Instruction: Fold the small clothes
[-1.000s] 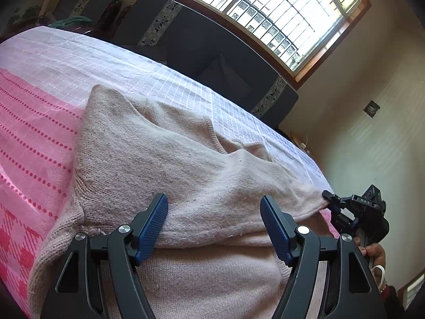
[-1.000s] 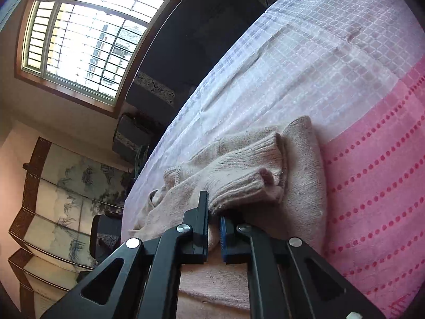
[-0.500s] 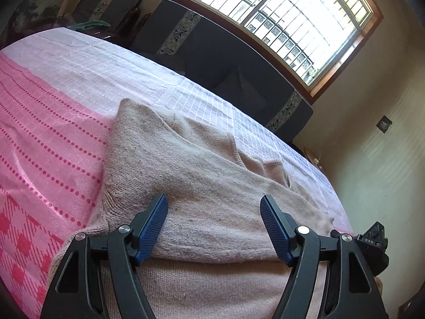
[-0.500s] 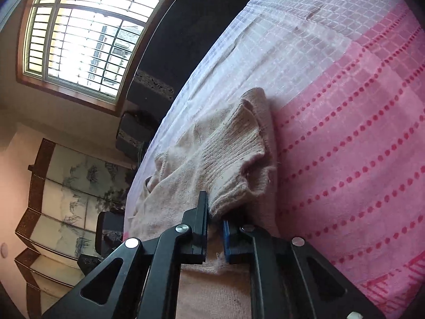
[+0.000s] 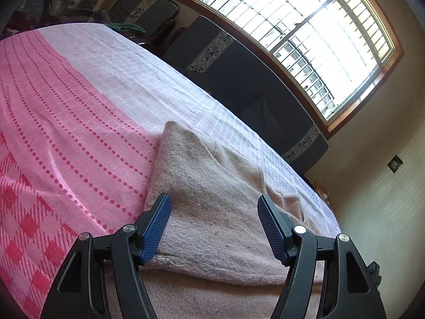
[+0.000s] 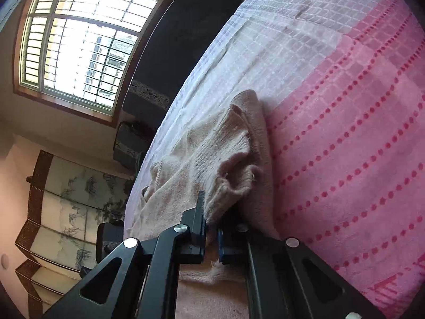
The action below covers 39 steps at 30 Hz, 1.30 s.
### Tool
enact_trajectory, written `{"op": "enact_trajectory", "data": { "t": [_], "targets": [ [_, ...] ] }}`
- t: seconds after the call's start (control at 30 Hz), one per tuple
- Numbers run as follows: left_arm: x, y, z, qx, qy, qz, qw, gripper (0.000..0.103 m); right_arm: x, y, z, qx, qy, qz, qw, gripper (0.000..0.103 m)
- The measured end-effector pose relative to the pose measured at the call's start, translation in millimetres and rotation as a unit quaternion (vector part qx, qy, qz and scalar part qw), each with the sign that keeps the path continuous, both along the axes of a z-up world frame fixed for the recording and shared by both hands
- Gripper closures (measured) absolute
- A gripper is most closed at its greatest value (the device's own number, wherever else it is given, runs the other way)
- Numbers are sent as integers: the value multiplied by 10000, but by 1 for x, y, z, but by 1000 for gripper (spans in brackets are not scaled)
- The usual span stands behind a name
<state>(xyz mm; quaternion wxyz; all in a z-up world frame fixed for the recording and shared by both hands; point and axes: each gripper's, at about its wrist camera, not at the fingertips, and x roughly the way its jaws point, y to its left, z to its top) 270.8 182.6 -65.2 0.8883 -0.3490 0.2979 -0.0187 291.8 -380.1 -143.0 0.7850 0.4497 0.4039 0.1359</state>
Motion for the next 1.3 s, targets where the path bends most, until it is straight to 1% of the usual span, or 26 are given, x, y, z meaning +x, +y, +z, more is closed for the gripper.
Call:
{"op": "enact_trajectory", "data": {
  "t": [0.1, 0.13, 0.2, 0.23, 0.3, 0.37, 0.4, 0.47, 0.5, 0.6, 0.67, 0.7, 0.77, 0.8, 0.83, 0.87, 0.9, 0.97, 1.07, 1.1, 1.13, 1.17, 1.2, 1.27, 1.3],
  "targets": [
    [-1, 10, -5, -36, 165, 376, 9991, 34, 1, 0, 1, -22, -5, 66, 10000, 96],
    [-1, 16, -8, -101, 247, 521, 9983, 36, 1, -2, 0, 59, -23, 62, 10000, 95],
    [-1, 20, -9, -157, 207, 608, 9978, 36, -2, -7, -4, 400, -157, 42, 9991, 87],
    [-2, 20, -10, -170, 177, 605, 9979, 36, -4, -9, -4, 512, -211, 8, 9985, 85],
    [-7, 24, -4, -159, -52, 541, 9984, 36, -6, -9, 1, 476, -276, 3, 9985, 78],
    [-13, 23, 11, -12, -372, 338, 9987, 36, -3, 0, 9, 127, -285, 169, 9994, 74],
    [-17, 22, 19, 145, -422, 256, 9987, 36, -1, 4, 11, -2, -254, 237, 9994, 73],
    [-22, 16, 29, 452, -312, -129, 9984, 36, 1, 10, 13, -244, -316, 320, 9987, 75],
    [-25, 13, 31, 519, -195, -396, 9977, 36, 2, 12, 14, -303, -360, 337, 9983, 75],
    [-35, 4, 30, 346, 180, -1089, 9933, 36, 1, 15, 15, -341, -405, 316, 9981, 75],
    [-40, -11, 25, 148, 376, -1639, 9856, 36, 0, 16, 15, -332, -430, 347, 9979, 75],
    [-40, -19, 19, 132, 565, -1800, 9820, 36, -1, 15, 14, -303, -434, 329, 9981, 75],
    [-35, -30, 8, 113, 829, -1891, 9784, 36, -3, 13, 11, -220, -442, 312, 9983, 75],
    [-29, -33, 1, 79, 973, -1873, 9774, 36, -3, 13, 11, -207, -448, 312, 9983, 75],
    [-25, -33, -2, -34, 993, -1820, 9783, 36, -3, 12, 10, -208, -453, 297, 9983, 76],
    [-23, -32, -1, -88, 930, -1711, 9808, 36, -4, 12, 10, -211, -461, 289, 9983, 76],
    [-17, -32, 1, -100, 952, -1654, 9816, 36, -5, 12, 10, -208, -470, 291, 9983, 75],
    [-9, -28, 0, -5, 893, -1371, 9865, 36, -5, 10, 9, -168, -481, 279, 9983, 76],
    [-4, -16, -2, -218, 672, -1022, 9922, 36, -5, 10, 8, -159, -485, 267, 9983, 76],
    [-6, -11, -3, -277, 565, -830, 9946, 42, -5, 10, 8, -155, -489, 263, 9983, 76],
    [-10, -5, -4, -309, 465, -591, 9967, 58, -6, 9, 8, -143, -491, 261, 9983, 76],
    [-14, 2, -5, -283, 417, -347, 9981, 69, -6, 8, 8, -123, -500, 264, 9983, 76],
    [-17, 9, -8, -273, 430, -145, 9986, 81, -7, 8, 7, -77, -525, 265, 9982, 75],
    [-24, 25, -17, -504, 470, 143, 9975, 82, -8, 5, 7, 31, -577, 254, 9980, 74],
    [-26, 31, -21, -544, 503, 268, 9969, 83, -9, 4, 6, 57, -591, 253, 9979, 74]
  ]
}}
